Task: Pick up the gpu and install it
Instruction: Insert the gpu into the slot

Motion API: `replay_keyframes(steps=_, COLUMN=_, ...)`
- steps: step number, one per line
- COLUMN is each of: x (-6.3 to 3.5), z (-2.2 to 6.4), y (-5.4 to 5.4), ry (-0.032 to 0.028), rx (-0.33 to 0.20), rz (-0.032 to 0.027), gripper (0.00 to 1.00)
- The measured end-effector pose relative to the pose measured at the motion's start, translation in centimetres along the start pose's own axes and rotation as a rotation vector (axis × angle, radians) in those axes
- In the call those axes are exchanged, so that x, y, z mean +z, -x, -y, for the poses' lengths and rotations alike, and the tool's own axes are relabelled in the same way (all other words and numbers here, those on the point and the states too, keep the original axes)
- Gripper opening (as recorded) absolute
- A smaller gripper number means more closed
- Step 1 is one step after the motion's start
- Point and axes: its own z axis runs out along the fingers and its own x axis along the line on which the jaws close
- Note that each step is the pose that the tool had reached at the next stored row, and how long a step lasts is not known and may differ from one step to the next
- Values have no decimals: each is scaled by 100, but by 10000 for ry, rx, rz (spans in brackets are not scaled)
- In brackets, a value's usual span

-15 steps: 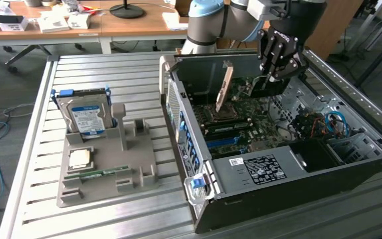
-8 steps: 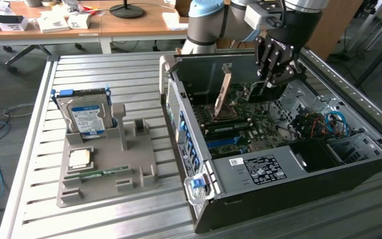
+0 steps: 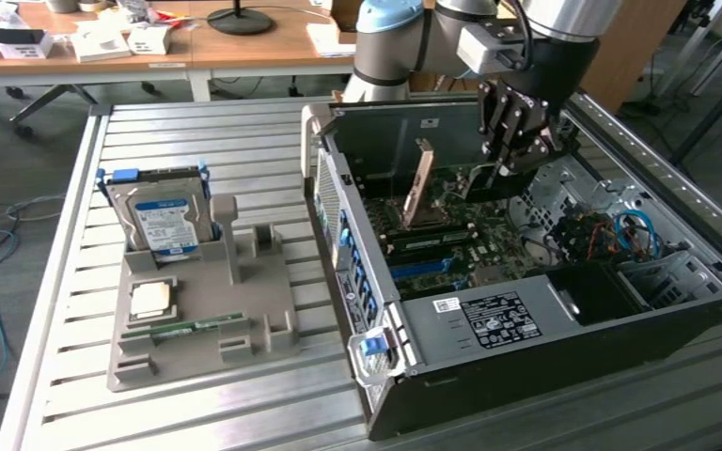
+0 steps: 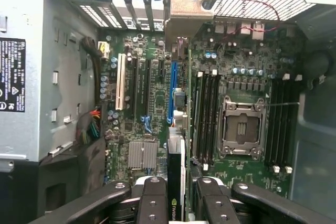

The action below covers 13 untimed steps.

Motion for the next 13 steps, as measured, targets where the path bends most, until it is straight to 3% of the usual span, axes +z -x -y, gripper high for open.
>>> replay_keyframes(steps=13, x=235, z=0, y=-4, ry=1, rx=0, rz=-1, gripper=26)
